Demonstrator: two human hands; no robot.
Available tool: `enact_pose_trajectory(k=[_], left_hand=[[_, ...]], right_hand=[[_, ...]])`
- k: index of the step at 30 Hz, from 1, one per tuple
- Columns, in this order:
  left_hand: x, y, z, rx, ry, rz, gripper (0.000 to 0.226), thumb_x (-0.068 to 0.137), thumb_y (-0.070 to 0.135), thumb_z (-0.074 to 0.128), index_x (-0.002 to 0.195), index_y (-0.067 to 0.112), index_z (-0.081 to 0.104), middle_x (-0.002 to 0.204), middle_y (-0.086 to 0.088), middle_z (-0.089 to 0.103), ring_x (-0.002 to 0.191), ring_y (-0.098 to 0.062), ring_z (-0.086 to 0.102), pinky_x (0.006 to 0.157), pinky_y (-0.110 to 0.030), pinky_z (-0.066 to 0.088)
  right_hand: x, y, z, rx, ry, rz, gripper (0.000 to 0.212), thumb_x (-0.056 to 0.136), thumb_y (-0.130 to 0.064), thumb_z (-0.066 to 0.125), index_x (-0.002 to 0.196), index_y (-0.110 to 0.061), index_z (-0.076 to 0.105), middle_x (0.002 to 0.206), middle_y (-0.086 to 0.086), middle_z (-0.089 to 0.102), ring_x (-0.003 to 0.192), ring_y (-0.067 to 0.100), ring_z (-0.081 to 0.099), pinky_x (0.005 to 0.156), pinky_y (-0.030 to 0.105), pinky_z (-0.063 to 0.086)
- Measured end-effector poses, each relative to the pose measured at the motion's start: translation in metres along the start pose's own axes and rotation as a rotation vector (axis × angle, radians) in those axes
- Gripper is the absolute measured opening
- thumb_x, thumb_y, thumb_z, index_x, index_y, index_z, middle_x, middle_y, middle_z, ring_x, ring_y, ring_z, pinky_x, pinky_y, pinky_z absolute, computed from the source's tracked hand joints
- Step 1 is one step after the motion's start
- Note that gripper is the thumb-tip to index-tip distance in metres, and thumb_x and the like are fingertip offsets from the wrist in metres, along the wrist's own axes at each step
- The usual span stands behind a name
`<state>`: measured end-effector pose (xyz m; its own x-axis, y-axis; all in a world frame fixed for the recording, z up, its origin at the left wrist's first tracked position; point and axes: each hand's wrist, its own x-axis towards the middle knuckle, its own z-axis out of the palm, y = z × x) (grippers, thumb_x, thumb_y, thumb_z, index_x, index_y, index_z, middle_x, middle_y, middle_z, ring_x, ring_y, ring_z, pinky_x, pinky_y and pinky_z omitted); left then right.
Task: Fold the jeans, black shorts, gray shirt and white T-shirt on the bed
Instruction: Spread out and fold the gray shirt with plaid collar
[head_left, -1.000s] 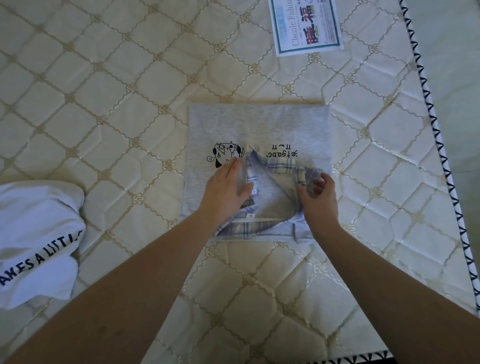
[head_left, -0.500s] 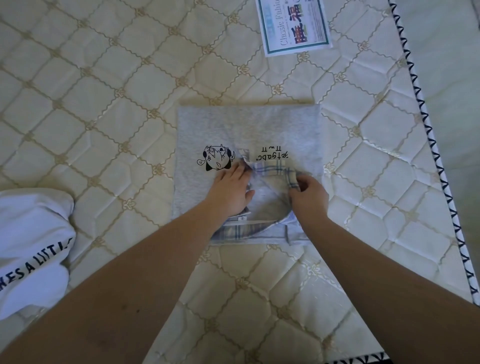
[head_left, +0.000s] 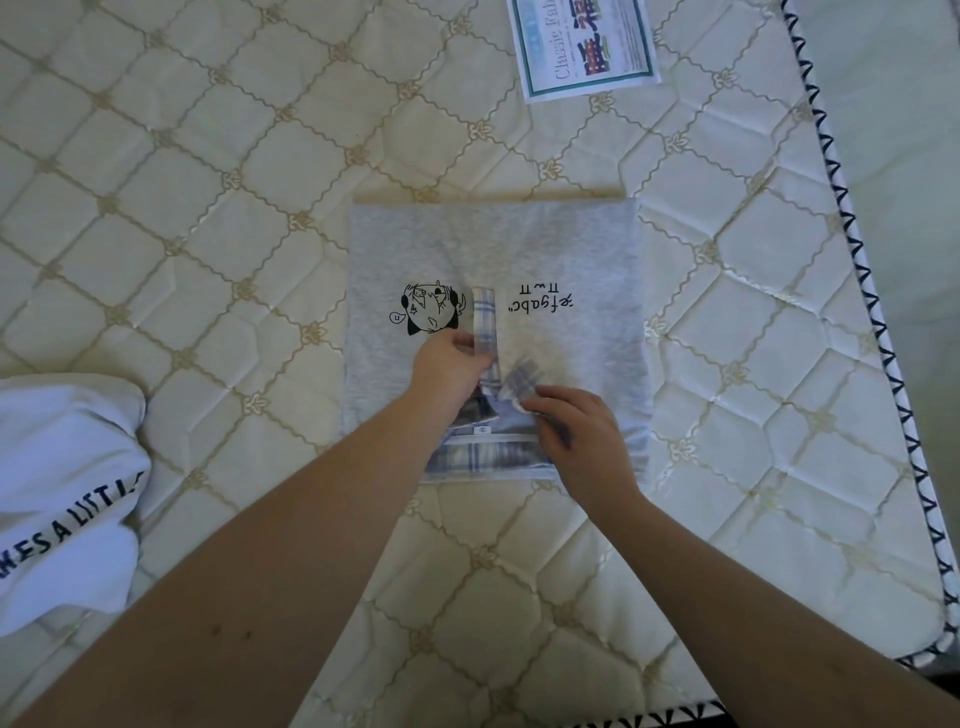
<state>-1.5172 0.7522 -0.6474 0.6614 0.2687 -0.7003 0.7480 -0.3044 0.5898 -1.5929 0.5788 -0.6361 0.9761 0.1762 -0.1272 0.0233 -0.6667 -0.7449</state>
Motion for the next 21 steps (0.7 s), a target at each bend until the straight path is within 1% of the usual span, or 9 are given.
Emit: enact_pose_trajectory(k=[2,3,5,7,9,11,13,18,21], left_hand=[[-0.006,-0.012,-0.008,0.158,0.079,0.112,0.028,0.083,0.024,0.075,0.105,0.021,0.058,0.088,0.006,0.061,0.076,-0.012,0.061,0.063,-0.015,0.047],[-0.009,-0.02,-0.012,0.208,0.095,0.183,0.03,0.083,0.021,0.074,0.108,0.02,0.057,0.087,0.005,0.061,0.073,-0.01,0.059,0.059,-0.012,0.043],[-0.012,-0.032,-0.017,0.25,0.108,0.286,0.031,0.085,0.02,0.072,0.112,0.017,0.057,0.086,0.002,0.063,0.075,-0.012,0.059,0.062,-0.016,0.043],[-0.012,-0.036,-0.017,0.222,0.095,0.32,0.031,0.088,0.024,0.07,0.115,0.017,0.056,0.088,0.003,0.063,0.077,-0.01,0.06,0.065,-0.014,0.045],[-0.008,-0.032,-0.014,0.169,0.071,0.289,0.031,0.091,0.033,0.066,0.116,0.019,0.054,0.086,0.012,0.06,0.075,0.0,0.057,0.059,-0.005,0.041],[0.001,-0.023,-0.009,0.147,0.066,0.253,0.031,0.093,0.042,0.06,0.114,0.021,0.054,0.085,0.019,0.055,0.074,0.008,0.05,0.056,-0.007,0.035],[0.013,-0.013,-0.005,0.142,0.083,0.266,0.03,0.094,0.046,0.058,0.107,0.02,0.058,0.083,0.019,0.055,0.074,0.007,0.048,0.06,-0.013,0.033],[0.039,0.004,-0.004,0.251,0.099,0.232,0.02,0.093,0.029,0.063,0.083,0.012,0.062,0.073,0.0,0.061,0.069,-0.017,0.057,0.059,-0.024,0.039],[0.039,0.001,-0.001,0.414,0.053,0.179,0.026,0.092,0.032,0.064,0.082,0.009,0.063,0.069,-0.002,0.061,0.068,-0.02,0.062,0.064,-0.03,0.048]], right_hand=[[0.003,0.003,0.006,-0.123,-0.102,0.004,0.022,0.088,-0.012,0.068,0.108,-0.019,0.075,0.124,0.003,0.065,0.117,0.028,0.056,0.1,0.041,0.038],[0.004,0.004,0.008,-0.199,-0.183,0.022,0.022,0.089,-0.017,0.066,0.11,-0.022,0.073,0.131,0.001,0.06,0.124,0.028,0.05,0.104,0.04,0.031],[0.005,0.007,0.013,-0.279,-0.296,0.076,0.022,0.091,-0.027,0.063,0.112,-0.027,0.071,0.142,-0.003,0.05,0.134,0.024,0.037,0.109,0.035,0.019],[0.006,0.005,0.014,-0.198,-0.263,0.153,0.026,0.091,-0.03,0.062,0.116,-0.026,0.068,0.142,-0.003,0.048,0.133,0.022,0.036,0.11,0.035,0.019],[0.011,0.001,0.012,-0.084,-0.128,0.24,0.033,0.091,-0.028,0.063,0.124,-0.023,0.062,0.139,-0.001,0.05,0.128,0.023,0.042,0.108,0.04,0.028],[0.019,0.0,0.01,-0.032,-0.084,0.316,0.042,0.093,-0.031,0.062,0.133,-0.021,0.053,0.137,0.002,0.05,0.123,0.025,0.045,0.105,0.044,0.036],[0.029,0.001,0.009,-0.038,-0.142,0.368,0.05,0.093,-0.031,0.061,0.139,-0.02,0.047,0.137,0.003,0.051,0.123,0.025,0.047,0.105,0.046,0.037],[0.048,0.005,0.008,-0.049,-0.243,0.461,0.049,0.09,-0.027,0.062,0.137,-0.021,0.048,0.13,0.003,0.056,0.12,0.025,0.052,0.105,0.049,0.039],[0.054,0.012,0.006,-0.126,-0.272,0.467,0.04,0.09,-0.031,0.063,0.128,-0.025,0.053,0.12,0.0,0.057,0.113,0.024,0.053,0.102,0.045,0.04]])
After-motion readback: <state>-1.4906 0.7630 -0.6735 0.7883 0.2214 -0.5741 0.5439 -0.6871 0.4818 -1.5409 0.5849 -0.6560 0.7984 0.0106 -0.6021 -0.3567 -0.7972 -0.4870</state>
